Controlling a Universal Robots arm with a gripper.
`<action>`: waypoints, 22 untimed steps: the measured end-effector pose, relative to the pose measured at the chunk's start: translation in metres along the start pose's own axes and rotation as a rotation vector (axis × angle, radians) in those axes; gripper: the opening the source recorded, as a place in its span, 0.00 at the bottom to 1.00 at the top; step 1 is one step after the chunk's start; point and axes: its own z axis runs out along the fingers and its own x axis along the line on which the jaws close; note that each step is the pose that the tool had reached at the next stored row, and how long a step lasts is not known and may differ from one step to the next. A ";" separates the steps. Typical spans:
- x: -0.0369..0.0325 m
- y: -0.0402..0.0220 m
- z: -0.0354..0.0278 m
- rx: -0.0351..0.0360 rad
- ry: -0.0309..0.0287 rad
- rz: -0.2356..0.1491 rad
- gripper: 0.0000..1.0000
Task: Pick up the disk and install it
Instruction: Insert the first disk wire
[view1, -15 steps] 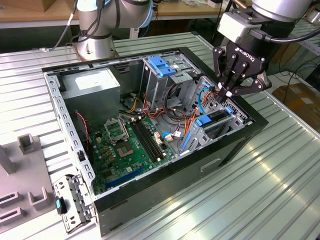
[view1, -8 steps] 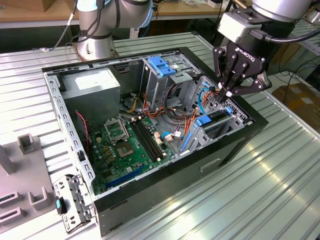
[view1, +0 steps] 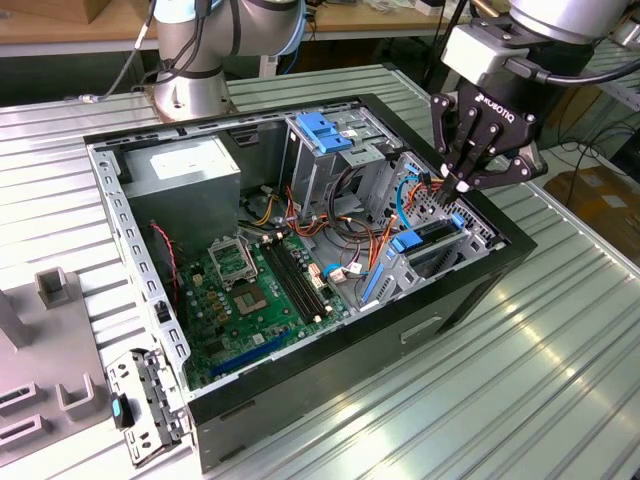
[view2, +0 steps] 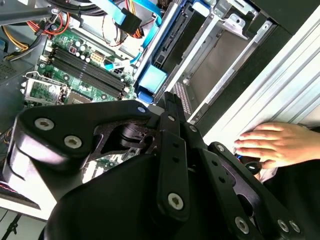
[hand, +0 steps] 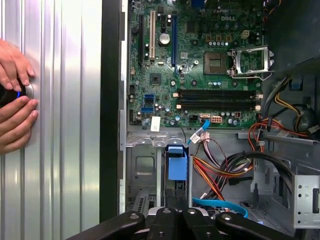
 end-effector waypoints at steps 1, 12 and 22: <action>0.0000 -0.0002 0.0000 0.0000 -0.0001 0.000 0.11; 0.0001 -0.0161 0.0003 0.0000 0.0009 0.000 0.11; 0.0001 -0.0355 0.0003 0.0000 0.0008 0.000 0.11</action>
